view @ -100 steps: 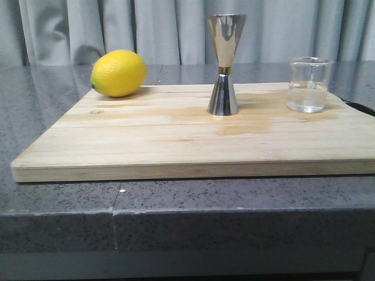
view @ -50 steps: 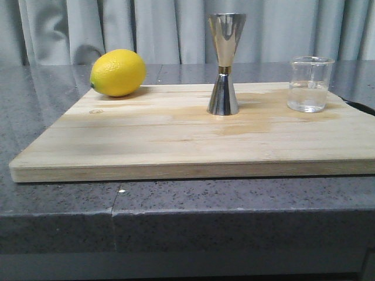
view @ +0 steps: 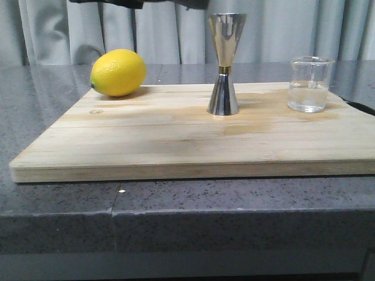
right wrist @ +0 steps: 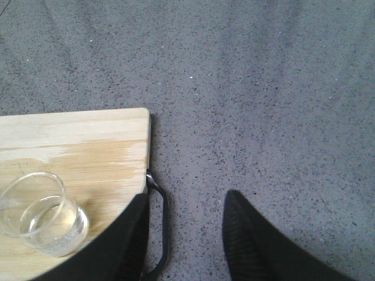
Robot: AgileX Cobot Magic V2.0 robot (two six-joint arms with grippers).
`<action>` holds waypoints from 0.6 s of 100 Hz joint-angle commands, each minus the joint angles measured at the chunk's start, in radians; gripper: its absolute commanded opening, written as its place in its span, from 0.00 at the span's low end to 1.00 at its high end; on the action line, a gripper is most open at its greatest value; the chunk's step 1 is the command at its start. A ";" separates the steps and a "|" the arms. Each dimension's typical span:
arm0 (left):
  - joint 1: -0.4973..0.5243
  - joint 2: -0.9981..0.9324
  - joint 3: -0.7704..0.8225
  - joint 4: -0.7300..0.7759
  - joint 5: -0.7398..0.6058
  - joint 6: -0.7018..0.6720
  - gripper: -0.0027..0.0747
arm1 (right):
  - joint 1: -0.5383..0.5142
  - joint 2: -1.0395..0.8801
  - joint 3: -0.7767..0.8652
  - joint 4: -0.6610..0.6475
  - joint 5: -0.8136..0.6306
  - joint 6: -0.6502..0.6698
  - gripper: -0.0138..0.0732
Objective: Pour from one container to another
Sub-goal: 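Reach the left gripper to the steel jigger and grasp its waist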
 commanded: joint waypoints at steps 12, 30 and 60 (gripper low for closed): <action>-0.015 0.077 -0.025 -0.018 -0.208 -0.013 0.82 | 0.000 -0.009 -0.027 0.000 -0.080 -0.011 0.47; -0.015 0.149 -0.025 -0.018 -0.306 -0.013 0.82 | 0.000 -0.009 -0.027 0.000 -0.080 -0.011 0.47; -0.015 0.251 -0.025 -0.028 -0.449 -0.016 0.82 | 0.000 -0.009 -0.027 0.000 -0.084 -0.011 0.47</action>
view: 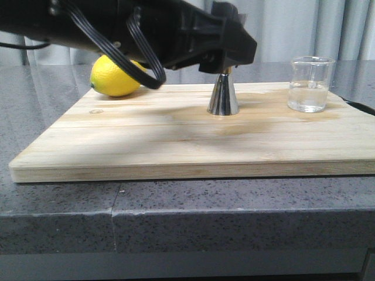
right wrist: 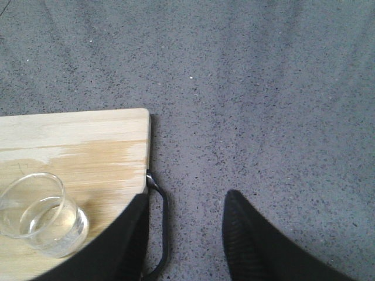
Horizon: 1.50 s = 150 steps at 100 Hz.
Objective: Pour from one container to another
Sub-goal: 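Reach the left gripper to the steel jigger and grasp its waist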
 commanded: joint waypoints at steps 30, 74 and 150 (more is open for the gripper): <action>-0.007 0.074 -0.033 -0.056 -0.221 -0.010 0.82 | 0.000 -0.009 -0.027 0.000 -0.083 -0.011 0.47; 0.004 0.097 -0.109 -0.061 -0.215 -0.010 0.82 | 0.000 -0.009 -0.027 0.000 -0.083 -0.011 0.47; 0.012 0.163 -0.145 -0.059 -0.254 -0.009 0.82 | 0.000 -0.009 -0.027 0.000 -0.083 -0.011 0.47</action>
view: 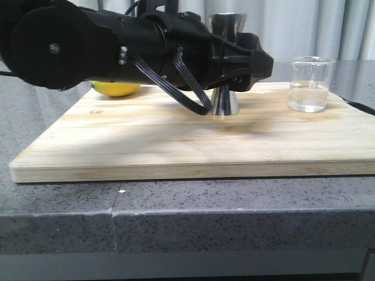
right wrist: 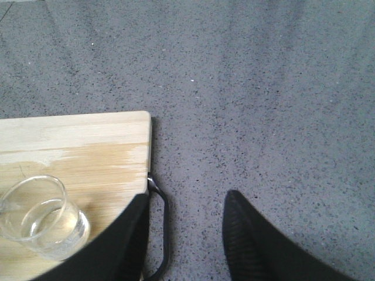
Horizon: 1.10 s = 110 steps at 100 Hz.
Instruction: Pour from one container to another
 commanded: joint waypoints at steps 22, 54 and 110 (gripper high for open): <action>0.002 -0.045 -0.031 -0.013 -0.090 -0.009 0.71 | 0.000 -0.009 -0.027 0.000 -0.075 -0.011 0.47; 0.002 -0.045 -0.031 -0.013 -0.076 -0.009 0.22 | 0.000 -0.009 -0.027 0.000 -0.075 -0.011 0.47; 0.002 -0.082 -0.031 0.100 -0.037 -0.011 0.01 | 0.090 -0.043 0.080 0.000 -0.225 -0.011 0.47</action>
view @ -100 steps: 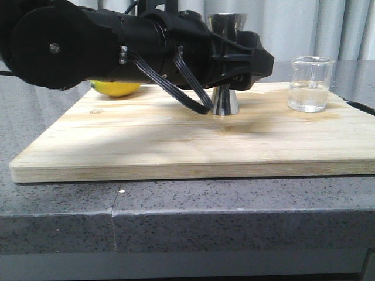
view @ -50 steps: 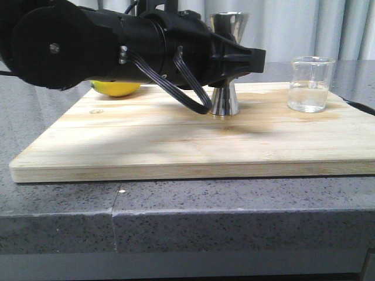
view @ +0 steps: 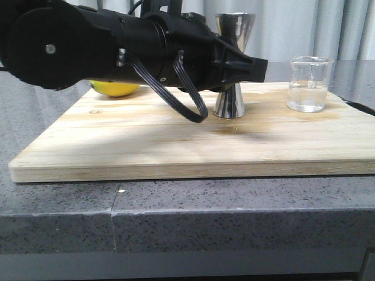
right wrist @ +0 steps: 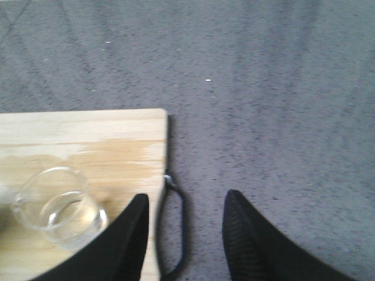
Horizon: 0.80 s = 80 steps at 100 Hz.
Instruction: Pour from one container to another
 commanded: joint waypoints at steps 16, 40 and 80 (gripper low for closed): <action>0.000 -0.152 -0.030 0.002 0.054 -0.014 0.01 | 0.094 -0.083 0.170 -0.005 -0.320 -0.011 0.47; 0.000 -0.258 -0.030 -0.037 0.146 -0.014 0.01 | 0.112 -0.095 0.346 -0.005 -0.534 -0.011 0.63; 0.000 -0.359 -0.030 -0.091 0.146 -0.014 0.01 | 0.112 0.013 0.407 -0.022 -0.742 -0.011 0.82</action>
